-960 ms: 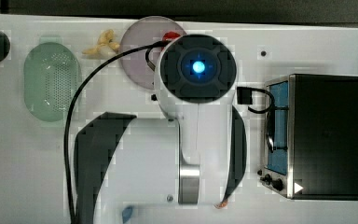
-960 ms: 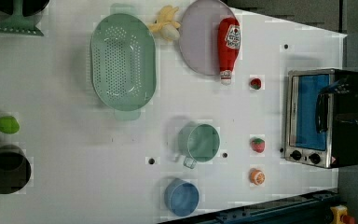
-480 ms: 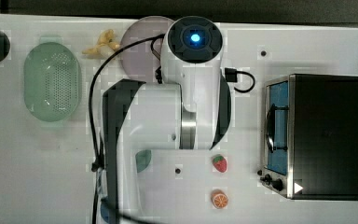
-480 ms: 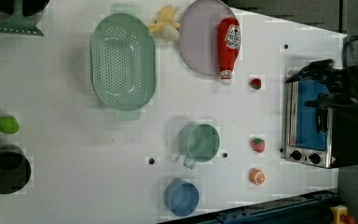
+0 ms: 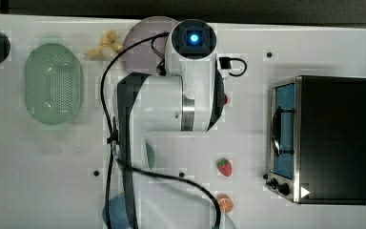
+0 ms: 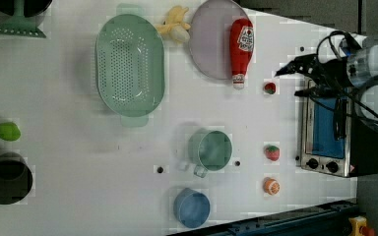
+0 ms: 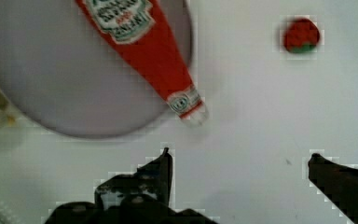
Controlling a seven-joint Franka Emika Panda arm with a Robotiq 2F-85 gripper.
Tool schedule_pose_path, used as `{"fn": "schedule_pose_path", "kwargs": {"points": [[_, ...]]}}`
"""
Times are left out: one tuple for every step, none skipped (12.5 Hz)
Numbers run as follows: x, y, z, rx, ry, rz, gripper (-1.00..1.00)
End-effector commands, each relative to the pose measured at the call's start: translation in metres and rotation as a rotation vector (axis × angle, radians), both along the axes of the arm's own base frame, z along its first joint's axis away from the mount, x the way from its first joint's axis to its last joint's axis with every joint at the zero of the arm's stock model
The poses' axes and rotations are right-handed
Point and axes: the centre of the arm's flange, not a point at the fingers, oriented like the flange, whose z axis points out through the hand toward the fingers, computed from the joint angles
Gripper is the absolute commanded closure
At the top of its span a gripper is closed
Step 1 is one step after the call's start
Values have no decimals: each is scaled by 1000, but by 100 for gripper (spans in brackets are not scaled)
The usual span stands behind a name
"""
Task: Pick ketchup from plate and place it on table.
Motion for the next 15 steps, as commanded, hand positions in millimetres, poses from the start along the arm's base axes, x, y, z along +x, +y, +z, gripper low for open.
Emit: {"fn": "schedule_pose_path", "kwargs": {"points": [[18,13,-14,21,-57,262,-100],[25,14,-26,25,-65,323,-100],[32,15,-38,30,-69,381,-100],[39,16,-50,36,-72,435,-100],[45,17,-62,41,-69,466,-100],[51,17,-73,46,-63,476,-100],[58,18,-82,49,-62,477,-100],[65,21,-90,48,-66,482,-100],[72,23,-96,37,-78,498,-100],[79,26,-103,16,-85,521,-100],[85,27,-110,-6,-92,543,-100],[90,28,-117,-25,-97,562,-100],[94,29,-125,-36,-105,573,-100],[98,31,-134,-37,-117,576,-100],[98,31,-143,-35,-116,575,-100]]}}
